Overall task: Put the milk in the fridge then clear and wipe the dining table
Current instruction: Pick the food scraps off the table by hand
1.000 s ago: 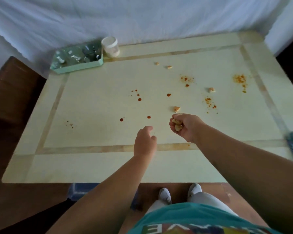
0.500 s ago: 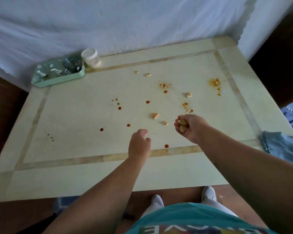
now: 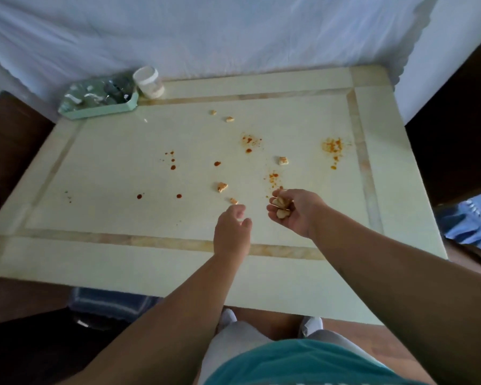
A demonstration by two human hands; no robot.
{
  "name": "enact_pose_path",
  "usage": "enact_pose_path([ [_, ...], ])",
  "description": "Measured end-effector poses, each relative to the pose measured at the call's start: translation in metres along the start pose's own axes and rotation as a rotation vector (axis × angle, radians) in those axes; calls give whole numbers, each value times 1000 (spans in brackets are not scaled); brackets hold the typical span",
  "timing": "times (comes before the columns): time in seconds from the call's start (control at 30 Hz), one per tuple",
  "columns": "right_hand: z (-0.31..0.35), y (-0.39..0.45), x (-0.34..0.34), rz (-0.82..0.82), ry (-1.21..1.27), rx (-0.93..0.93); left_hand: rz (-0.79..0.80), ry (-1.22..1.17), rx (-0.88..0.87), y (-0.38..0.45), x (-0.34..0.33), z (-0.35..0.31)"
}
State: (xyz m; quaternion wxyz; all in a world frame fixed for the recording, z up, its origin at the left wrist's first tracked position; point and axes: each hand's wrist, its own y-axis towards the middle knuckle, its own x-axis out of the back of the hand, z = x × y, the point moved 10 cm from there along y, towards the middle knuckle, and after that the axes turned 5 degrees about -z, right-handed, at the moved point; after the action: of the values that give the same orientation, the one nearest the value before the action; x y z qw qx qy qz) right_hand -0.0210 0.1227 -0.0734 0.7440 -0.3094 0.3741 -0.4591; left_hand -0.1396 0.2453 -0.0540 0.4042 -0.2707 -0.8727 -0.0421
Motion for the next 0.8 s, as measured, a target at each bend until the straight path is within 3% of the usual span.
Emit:
enact_pose_path([
  [0.23, 2, 2, 14, 43, -41, -37, -7, 1, 89, -11, -12, -3],
  [0.5, 18, 8, 27, 40, -23, -25, -35, 168, 157, 12, -8, 30],
  [0.8, 42, 14, 33, -32, 16, 16, 76, 396, -106, 50, -41, -5],
])
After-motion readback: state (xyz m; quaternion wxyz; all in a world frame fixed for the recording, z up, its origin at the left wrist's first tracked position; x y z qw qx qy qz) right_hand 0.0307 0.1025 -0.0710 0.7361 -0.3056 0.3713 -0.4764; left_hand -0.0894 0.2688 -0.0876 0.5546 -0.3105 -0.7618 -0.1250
